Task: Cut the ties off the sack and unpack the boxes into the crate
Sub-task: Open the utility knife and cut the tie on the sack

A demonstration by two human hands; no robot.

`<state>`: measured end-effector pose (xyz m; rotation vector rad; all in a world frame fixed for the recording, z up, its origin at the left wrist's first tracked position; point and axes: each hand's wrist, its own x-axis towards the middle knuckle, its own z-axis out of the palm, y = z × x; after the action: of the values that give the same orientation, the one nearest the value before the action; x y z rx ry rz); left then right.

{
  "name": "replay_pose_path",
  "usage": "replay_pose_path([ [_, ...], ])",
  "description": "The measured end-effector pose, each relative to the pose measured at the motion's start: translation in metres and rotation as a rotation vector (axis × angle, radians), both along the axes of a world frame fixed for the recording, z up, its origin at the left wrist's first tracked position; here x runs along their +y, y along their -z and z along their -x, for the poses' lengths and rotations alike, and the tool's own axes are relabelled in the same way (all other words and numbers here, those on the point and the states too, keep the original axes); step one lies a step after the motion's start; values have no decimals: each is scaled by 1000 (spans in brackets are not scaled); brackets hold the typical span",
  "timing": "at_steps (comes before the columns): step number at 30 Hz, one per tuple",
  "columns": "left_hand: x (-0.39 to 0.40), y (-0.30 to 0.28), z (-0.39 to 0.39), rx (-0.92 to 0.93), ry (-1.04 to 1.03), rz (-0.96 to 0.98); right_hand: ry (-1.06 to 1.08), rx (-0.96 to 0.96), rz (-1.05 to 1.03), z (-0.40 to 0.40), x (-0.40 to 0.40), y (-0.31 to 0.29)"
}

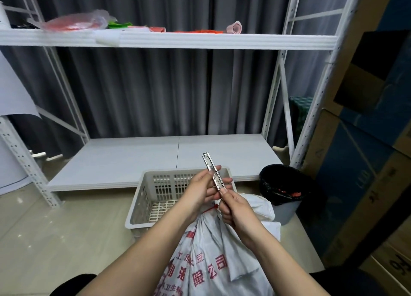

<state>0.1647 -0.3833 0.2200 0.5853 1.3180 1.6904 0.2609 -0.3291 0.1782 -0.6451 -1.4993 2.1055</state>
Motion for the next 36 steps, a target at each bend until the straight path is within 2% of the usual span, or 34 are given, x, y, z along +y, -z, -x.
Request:
replay_pose_path([
  [7, -6, 5, 1, 120, 44, 55, -74, 10, 55, -8, 1, 5],
  [15, -2, 8, -3, 188, 140, 95, 1, -212, -143, -7, -2, -7],
  [20, -3, 15, -4, 121, 124, 104, 0, -191, -47, -2, -6, -1],
  [24, -2, 21, 1, 66, 64, 96, -10, -73, 68, 2, -3, 3],
  [30, -6, 18, 9, -50, 24, 28, -160, -3, 281, -3, -2, -4],
  [36, -10, 20, 11, -28, 11, 25, -112, -14, 36, -3, -3, -1],
])
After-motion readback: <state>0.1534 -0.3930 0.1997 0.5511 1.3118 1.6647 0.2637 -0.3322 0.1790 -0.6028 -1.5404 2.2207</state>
